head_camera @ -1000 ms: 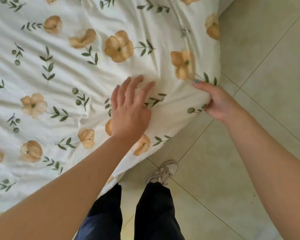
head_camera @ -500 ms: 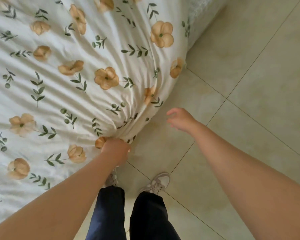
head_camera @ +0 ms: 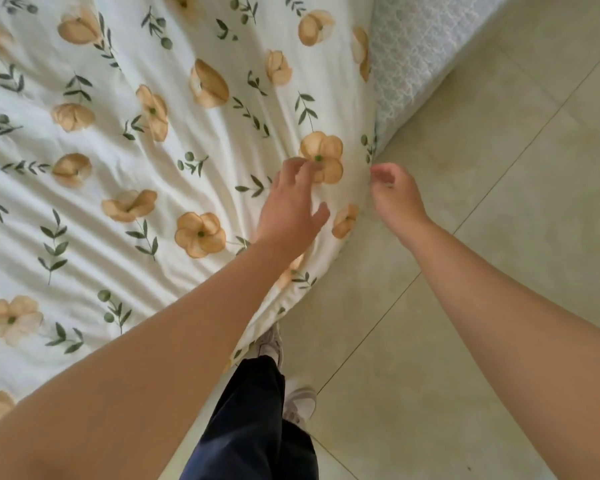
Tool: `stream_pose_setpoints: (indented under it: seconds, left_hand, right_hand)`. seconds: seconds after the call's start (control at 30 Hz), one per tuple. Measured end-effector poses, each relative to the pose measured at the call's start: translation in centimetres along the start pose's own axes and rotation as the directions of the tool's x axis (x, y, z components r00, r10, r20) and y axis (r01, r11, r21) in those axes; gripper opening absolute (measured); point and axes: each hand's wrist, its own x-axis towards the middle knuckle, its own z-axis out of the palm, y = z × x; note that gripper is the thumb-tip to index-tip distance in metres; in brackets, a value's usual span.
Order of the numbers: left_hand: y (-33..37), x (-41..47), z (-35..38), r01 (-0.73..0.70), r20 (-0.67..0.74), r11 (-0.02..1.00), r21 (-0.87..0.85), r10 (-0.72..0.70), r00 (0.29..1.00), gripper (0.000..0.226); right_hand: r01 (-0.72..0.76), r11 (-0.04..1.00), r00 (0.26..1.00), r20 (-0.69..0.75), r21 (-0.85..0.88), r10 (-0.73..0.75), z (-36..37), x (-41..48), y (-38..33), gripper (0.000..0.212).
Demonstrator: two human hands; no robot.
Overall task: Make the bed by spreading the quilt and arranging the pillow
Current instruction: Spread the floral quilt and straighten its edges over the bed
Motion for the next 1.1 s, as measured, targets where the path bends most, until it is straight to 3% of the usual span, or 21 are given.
stream_pose_setpoints:
  seconds: [0.1,0.23,0.3,0.37,0.47,0.53,0.67,0.8,0.87,1.0,1.1]
  left_hand:
    - [1.1,5.2,0.4,0.109,0.062,0.99,-0.086,-0.104,0.993,0.072]
    - [1.9,10.4,0.7,0.328,0.177,0.933,0.149,-0.351,0.919,0.117]
    - [2.0,12.5,0.8,0.374,0.215,0.891,0.257,-0.43,0.877,0.126]
    - [1.7,14.0,0.6,0.383,0.202,0.872,0.304,-0.452,0.869,0.114]
    - [0.5,16.5,-0.8,0.447,0.112,0.886,0.122,-0.46,0.881,0.046]
    - [-0.5,17.7,-1.7,0.495,0.135,0.869,0.011,-0.492,0.86,0.021]
    - [-2.9,18.6,-1.9,0.661,0.301,0.714,-0.233,-0.593,0.747,0.032]
    - [-3.9,18.8,-0.8,0.722,0.241,0.582,-0.374,-0.69,0.682,0.04]
    - [-3.6,19.2,-0.6,0.741,0.186,0.583,-0.333,-0.73,0.657,0.033]
    - [-2.7,20.1,-0.5,0.799,0.103,0.577,-0.169,-0.796,0.596,0.032]
    - [-2.2,20.3,-0.1,0.825,0.031,0.561,-0.069,-0.825,0.564,0.029]
  right_hand:
    - [0.014,1.0,1.0,-0.013,0.008,-0.014,-0.5,3.7,-2.9,0.045]
    - [0.004,1.0,1.0,0.015,-0.031,-0.004,-0.8,8.4,-5.8,0.045]
    - [0.028,0.996,0.997,0.071,-0.079,-0.022,-0.5,10.3,-7.1,0.041]
    - [0.038,0.99,0.992,0.127,-0.134,-0.02,0.0,11.9,-8.0,0.05]
    - [0.038,0.985,0.994,0.111,-0.166,-0.02,0.9,14.6,-9.1,0.052]
    - [0.061,0.978,0.997,0.051,-0.202,-0.051,1.5,16.3,-9.8,0.045]
    - [-0.002,0.982,0.999,-0.043,-0.187,-0.006,2.2,19.0,-11.6,0.033]
    - [-0.171,0.979,0.984,0.062,0.109,0.165,1.7,21.7,-14.1,0.038]
    - [-0.263,0.934,0.958,0.179,0.242,0.224,1.1,22.5,-15.4,0.036]
    - [-0.348,0.928,0.843,0.478,0.137,0.245,0.1,24.1,-16.3,0.038]
    - [-0.409,0.901,0.766,0.592,0.146,0.252,-0.2,24.8,-16.2,0.043]
